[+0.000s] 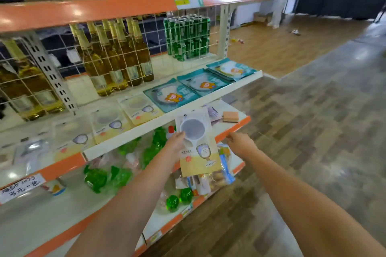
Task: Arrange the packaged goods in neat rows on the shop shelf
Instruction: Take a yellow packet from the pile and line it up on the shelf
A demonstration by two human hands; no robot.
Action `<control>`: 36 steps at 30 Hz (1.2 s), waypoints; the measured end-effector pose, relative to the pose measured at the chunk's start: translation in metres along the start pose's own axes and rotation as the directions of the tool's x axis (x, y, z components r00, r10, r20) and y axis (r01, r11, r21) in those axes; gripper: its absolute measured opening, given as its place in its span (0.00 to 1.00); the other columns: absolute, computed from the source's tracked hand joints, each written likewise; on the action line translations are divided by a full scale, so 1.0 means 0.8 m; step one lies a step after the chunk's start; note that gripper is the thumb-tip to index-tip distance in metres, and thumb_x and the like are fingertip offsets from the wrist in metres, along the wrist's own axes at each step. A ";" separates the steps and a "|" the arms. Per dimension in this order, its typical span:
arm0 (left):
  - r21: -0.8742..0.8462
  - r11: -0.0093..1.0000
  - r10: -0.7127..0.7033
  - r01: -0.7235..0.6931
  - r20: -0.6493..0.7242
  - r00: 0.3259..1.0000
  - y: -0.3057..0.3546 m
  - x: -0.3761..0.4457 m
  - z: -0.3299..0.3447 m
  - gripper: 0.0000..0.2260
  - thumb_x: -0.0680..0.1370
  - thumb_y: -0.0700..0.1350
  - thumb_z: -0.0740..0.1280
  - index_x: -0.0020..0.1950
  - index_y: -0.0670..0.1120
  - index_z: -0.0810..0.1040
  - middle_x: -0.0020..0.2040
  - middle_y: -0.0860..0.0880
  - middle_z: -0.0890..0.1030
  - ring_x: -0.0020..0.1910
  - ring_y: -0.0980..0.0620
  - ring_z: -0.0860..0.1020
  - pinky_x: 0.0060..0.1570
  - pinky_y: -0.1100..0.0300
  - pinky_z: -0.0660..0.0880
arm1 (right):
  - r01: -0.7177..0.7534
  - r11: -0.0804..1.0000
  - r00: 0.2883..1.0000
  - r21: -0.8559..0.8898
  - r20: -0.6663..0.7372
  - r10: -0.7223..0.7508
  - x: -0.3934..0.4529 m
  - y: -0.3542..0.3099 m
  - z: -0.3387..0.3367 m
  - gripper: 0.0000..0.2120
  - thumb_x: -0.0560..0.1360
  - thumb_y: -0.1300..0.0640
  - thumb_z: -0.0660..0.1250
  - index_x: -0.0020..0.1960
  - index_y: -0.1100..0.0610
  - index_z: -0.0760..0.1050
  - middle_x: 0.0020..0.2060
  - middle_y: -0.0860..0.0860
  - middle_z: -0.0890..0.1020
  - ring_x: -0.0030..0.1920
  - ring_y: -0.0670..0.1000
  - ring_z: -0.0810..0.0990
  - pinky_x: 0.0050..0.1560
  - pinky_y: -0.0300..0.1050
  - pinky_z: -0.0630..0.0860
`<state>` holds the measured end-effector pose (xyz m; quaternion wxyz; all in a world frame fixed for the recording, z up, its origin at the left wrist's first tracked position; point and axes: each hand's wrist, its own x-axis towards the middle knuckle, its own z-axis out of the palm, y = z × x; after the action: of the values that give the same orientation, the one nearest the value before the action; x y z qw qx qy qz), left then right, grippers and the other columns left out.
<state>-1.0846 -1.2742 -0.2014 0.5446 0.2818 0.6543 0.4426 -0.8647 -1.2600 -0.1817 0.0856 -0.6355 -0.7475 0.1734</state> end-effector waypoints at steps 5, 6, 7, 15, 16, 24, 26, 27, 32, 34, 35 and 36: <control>-0.053 0.998 0.036 -0.039 -0.062 0.997 0.048 0.031 -0.022 0.20 0.81 0.52 0.60 0.71 0.45 0.66 0.67 0.41 0.72 0.64 0.40 0.73 0.62 0.43 0.72 | 0.078 0.996 0.995 -0.034 -0.054 -0.080 0.065 -0.040 -0.025 0.16 0.81 0.52 0.53 0.60 0.59 0.74 0.55 0.58 0.79 0.54 0.59 0.77 0.51 0.48 0.74; -0.037 0.998 0.049 -0.052 -0.079 0.996 0.054 0.035 -0.028 0.19 0.81 0.52 0.60 0.70 0.45 0.67 0.67 0.41 0.72 0.63 0.40 0.73 0.61 0.44 0.73 | 0.091 0.994 0.994 -0.053 -0.053 -0.094 0.075 -0.047 -0.025 0.16 0.81 0.52 0.53 0.60 0.59 0.74 0.56 0.58 0.78 0.55 0.59 0.76 0.52 0.48 0.74; -0.025 0.998 0.061 -0.064 -0.095 0.994 0.057 0.041 -0.034 0.19 0.81 0.52 0.60 0.69 0.45 0.68 0.66 0.41 0.73 0.62 0.41 0.74 0.60 0.46 0.73 | 0.102 0.992 0.993 -0.079 -0.048 -0.106 0.083 -0.053 -0.024 0.17 0.81 0.52 0.52 0.61 0.59 0.73 0.57 0.58 0.78 0.56 0.59 0.76 0.52 0.48 0.73; -0.163 0.987 -0.013 -0.011 -0.145 0.989 0.075 0.076 -0.063 0.19 0.81 0.51 0.61 0.68 0.43 0.69 0.63 0.40 0.75 0.61 0.40 0.75 0.64 0.43 0.71 | 0.199 0.975 0.980 -0.100 0.026 -0.198 0.146 -0.098 -0.012 0.16 0.82 0.54 0.53 0.63 0.60 0.72 0.59 0.60 0.78 0.58 0.60 0.76 0.53 0.47 0.71; -0.171 0.985 -0.011 -0.016 -0.157 0.988 0.079 0.083 -0.068 0.19 0.80 0.52 0.62 0.68 0.44 0.70 0.63 0.40 0.75 0.61 0.40 0.76 0.63 0.43 0.71 | 0.195 0.977 0.980 -0.086 0.044 -0.192 0.159 -0.103 -0.013 0.16 0.82 0.54 0.53 0.63 0.59 0.72 0.59 0.60 0.77 0.59 0.60 0.75 0.54 0.48 0.71; -0.291 0.957 -0.099 0.002 -0.319 0.943 0.120 0.104 -0.090 0.15 0.80 0.51 0.62 0.64 0.45 0.70 0.52 0.42 0.77 0.40 0.47 0.77 0.32 0.54 0.75 | 0.362 0.932 0.929 0.016 0.071 -0.362 0.247 -0.150 -0.027 0.14 0.81 0.55 0.54 0.57 0.62 0.74 0.55 0.62 0.79 0.55 0.61 0.77 0.53 0.50 0.72; -0.302 0.953 -0.085 -0.030 -0.360 0.929 0.129 0.107 -0.091 0.14 0.81 0.50 0.62 0.64 0.45 0.70 0.48 0.44 0.76 0.39 0.48 0.76 0.32 0.54 0.74 | 0.405 0.914 0.912 0.033 0.062 -0.406 0.263 -0.157 -0.031 0.13 0.81 0.56 0.55 0.56 0.62 0.74 0.53 0.61 0.80 0.53 0.60 0.78 0.52 0.50 0.73; -0.311 0.949 -0.077 -0.048 -0.377 0.923 0.134 0.109 -0.092 0.15 0.81 0.50 0.62 0.65 0.45 0.70 0.49 0.44 0.76 0.41 0.47 0.76 0.36 0.54 0.75 | 0.428 0.903 0.901 0.030 0.067 -0.429 0.270 -0.160 -0.033 0.14 0.81 0.56 0.54 0.56 0.62 0.75 0.54 0.60 0.80 0.53 0.60 0.78 0.51 0.49 0.73; -0.375 0.922 -0.083 -0.097 -0.437 0.896 0.144 0.110 -0.098 0.14 0.80 0.49 0.62 0.65 0.46 0.70 0.55 0.41 0.78 0.47 0.42 0.79 0.50 0.44 0.77 | 0.457 0.888 0.878 0.060 0.129 -0.460 0.291 -0.175 -0.042 0.14 0.80 0.54 0.55 0.58 0.58 0.75 0.54 0.58 0.79 0.55 0.59 0.77 0.54 0.50 0.72; -0.395 0.912 -0.090 -0.114 -0.463 0.882 0.140 0.108 -0.103 0.15 0.81 0.48 0.62 0.66 0.47 0.70 0.58 0.40 0.78 0.45 0.43 0.78 0.47 0.46 0.77 | 0.474 0.879 0.864 0.055 0.163 -0.476 0.297 -0.183 -0.039 0.15 0.81 0.54 0.54 0.60 0.58 0.74 0.55 0.58 0.79 0.56 0.59 0.77 0.55 0.50 0.72; -0.392 0.913 -0.095 -0.117 -0.482 0.871 0.139 0.105 -0.103 0.14 0.81 0.48 0.61 0.66 0.46 0.70 0.58 0.40 0.77 0.45 0.43 0.78 0.46 0.47 0.77 | 0.481 0.875 0.857 0.054 0.184 -0.482 0.299 -0.187 -0.037 0.15 0.81 0.54 0.53 0.61 0.59 0.73 0.56 0.59 0.79 0.57 0.60 0.77 0.55 0.51 0.72; -0.396 0.911 -0.100 -0.117 -0.487 0.868 0.138 0.103 -0.104 0.14 0.81 0.48 0.61 0.65 0.46 0.70 0.56 0.41 0.78 0.44 0.44 0.78 0.46 0.48 0.77 | 0.483 0.874 0.851 0.049 0.208 -0.482 0.300 -0.192 -0.035 0.16 0.81 0.55 0.52 0.63 0.60 0.72 0.57 0.61 0.78 0.57 0.61 0.76 0.55 0.50 0.73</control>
<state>-1.1973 -1.1773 -0.1402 0.4028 0.0399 0.6624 0.6304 -1.0391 -1.0412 -0.1216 0.0439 -0.4054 -0.8882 0.2117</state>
